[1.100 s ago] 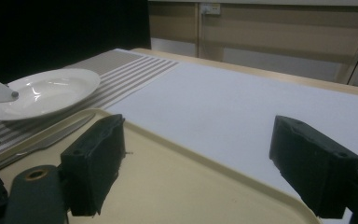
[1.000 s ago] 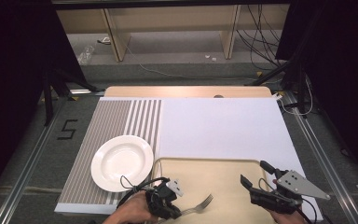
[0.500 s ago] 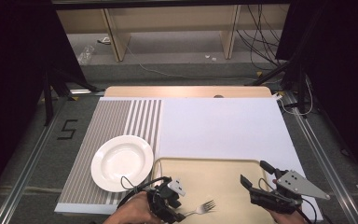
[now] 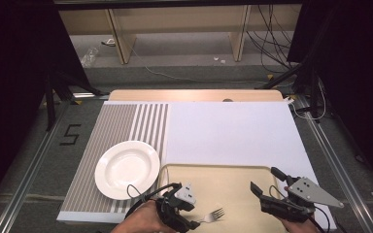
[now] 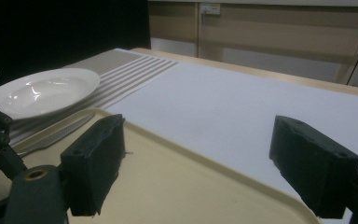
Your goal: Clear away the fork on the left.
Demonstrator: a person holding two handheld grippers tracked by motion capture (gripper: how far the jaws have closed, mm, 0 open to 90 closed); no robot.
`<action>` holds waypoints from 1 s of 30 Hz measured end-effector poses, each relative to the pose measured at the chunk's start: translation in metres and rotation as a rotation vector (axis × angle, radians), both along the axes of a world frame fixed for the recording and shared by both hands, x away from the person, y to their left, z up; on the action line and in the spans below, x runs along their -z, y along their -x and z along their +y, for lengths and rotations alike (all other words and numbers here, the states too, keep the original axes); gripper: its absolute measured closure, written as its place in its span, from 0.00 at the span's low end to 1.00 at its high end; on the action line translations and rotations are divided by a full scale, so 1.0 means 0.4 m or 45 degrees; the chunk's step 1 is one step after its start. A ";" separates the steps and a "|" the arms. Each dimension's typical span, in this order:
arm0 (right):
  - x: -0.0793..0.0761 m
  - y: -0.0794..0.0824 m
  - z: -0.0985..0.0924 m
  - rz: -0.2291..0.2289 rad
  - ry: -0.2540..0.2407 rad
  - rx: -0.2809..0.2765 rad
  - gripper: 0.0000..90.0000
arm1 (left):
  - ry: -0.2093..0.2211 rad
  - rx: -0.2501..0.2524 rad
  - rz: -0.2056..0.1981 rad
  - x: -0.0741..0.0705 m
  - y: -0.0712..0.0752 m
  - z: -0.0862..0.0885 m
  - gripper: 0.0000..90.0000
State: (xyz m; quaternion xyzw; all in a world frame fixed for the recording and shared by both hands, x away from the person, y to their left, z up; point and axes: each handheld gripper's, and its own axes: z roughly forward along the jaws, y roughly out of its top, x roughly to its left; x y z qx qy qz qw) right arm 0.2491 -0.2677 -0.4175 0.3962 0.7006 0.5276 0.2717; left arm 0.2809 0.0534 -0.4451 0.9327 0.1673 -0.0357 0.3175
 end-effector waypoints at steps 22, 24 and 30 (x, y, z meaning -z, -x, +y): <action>0.002 -0.001 0.002 0.001 0.001 -0.007 0.21 | -0.068 0.123 -0.041 0.039 0.033 -0.049 0.98; 0.002 -0.001 0.002 0.000 0.000 -0.008 0.21 | -0.076 0.118 -0.042 0.047 0.034 -0.053 0.99; 0.002 -0.001 0.003 -0.002 0.001 -0.010 0.21 | -0.081 0.121 -0.041 0.059 0.035 -0.057 0.99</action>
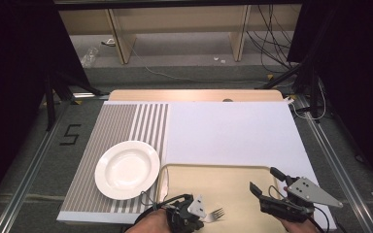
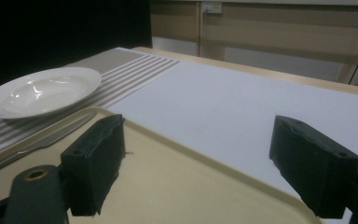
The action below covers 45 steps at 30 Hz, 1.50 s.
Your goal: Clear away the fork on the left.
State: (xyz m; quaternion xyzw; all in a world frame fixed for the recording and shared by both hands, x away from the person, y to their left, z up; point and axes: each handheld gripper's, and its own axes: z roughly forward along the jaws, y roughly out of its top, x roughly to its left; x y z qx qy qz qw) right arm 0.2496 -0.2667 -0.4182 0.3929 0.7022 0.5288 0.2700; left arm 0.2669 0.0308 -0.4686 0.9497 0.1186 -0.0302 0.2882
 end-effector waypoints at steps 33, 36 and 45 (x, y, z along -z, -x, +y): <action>-0.003 0.002 -0.001 -0.001 0.009 -0.004 0.21 | -0.050 -0.304 -0.036 0.001 -0.073 0.071 0.99; -0.003 0.003 0.000 -0.001 0.005 -0.005 0.21 | -0.055 -0.318 -0.037 0.001 -0.079 0.078 0.99; -0.003 0.003 0.000 -0.001 0.007 -0.006 0.21 | -0.072 -0.364 -0.033 -0.002 -0.096 0.102 0.99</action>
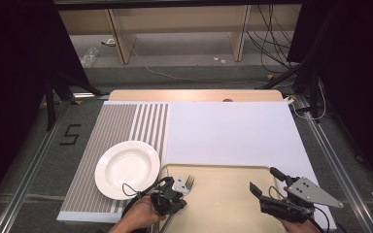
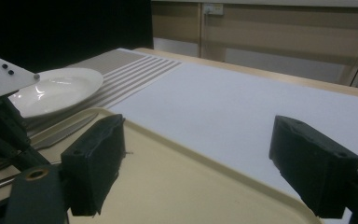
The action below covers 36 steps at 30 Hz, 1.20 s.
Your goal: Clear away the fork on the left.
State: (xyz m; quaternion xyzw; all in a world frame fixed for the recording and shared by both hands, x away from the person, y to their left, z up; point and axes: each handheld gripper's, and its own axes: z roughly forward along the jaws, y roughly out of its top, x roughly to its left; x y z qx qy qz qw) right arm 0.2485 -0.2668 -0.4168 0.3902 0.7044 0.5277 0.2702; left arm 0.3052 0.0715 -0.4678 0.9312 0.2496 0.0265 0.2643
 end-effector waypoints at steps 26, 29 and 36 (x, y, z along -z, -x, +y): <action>0.000 -0.001 -0.001 0.003 0.001 0.003 0.21 | -0.045 -0.076 0.008 -0.002 -0.033 0.051 0.99; 0.001 -0.002 -0.001 -0.003 -0.005 0.002 0.21 | -0.048 -0.076 0.006 -0.003 -0.033 0.051 0.99; 0.000 -0.001 -0.001 0.001 -0.001 0.002 0.21 | -0.043 -0.073 0.007 -0.003 -0.033 0.054 0.98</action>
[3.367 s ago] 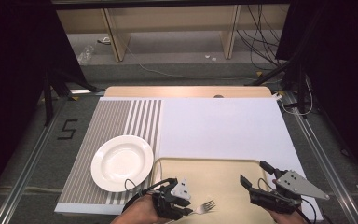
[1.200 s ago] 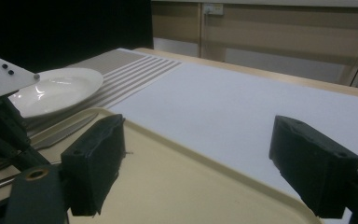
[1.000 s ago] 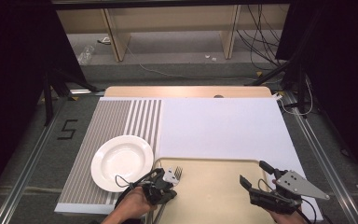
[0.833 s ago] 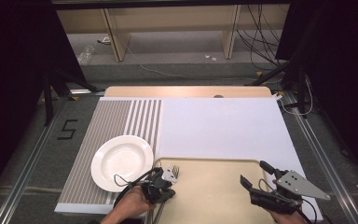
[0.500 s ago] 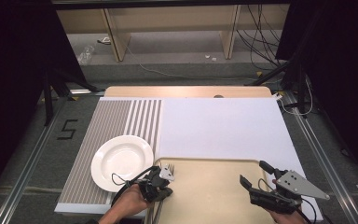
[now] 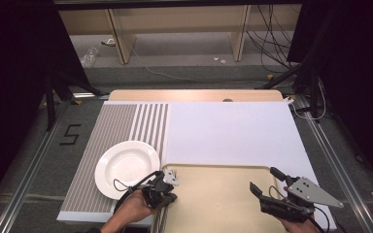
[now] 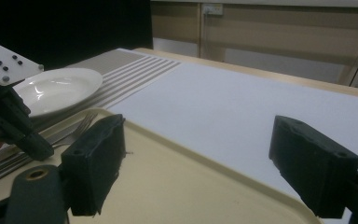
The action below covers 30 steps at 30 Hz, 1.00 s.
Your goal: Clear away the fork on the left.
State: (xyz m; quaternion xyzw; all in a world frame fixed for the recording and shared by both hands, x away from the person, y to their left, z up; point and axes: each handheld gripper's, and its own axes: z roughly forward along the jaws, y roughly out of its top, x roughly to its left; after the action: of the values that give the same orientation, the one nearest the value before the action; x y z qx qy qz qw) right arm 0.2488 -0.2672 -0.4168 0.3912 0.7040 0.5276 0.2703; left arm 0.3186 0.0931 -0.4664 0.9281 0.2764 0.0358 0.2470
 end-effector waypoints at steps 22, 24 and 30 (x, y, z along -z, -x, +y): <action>0.001 -0.001 0.003 -0.009 -0.001 -0.002 0.21 | 0.282 -0.103 -0.133 -0.082 0.013 0.035 0.33; 0.001 -0.001 0.002 -0.006 0.002 -0.001 0.21 | 0.300 -0.119 -0.144 -0.088 0.014 0.042 0.31; 0.001 0.000 0.001 -0.001 0.005 0.000 0.21 | 0.334 -0.158 -0.173 -0.100 0.017 0.067 0.29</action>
State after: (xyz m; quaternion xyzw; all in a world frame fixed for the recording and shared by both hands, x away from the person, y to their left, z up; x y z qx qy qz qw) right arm 0.2489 -0.2668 -0.4170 0.3905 0.7049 0.5263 0.2714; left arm 0.3119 0.1201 -0.4265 0.8644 0.3183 0.0775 0.3815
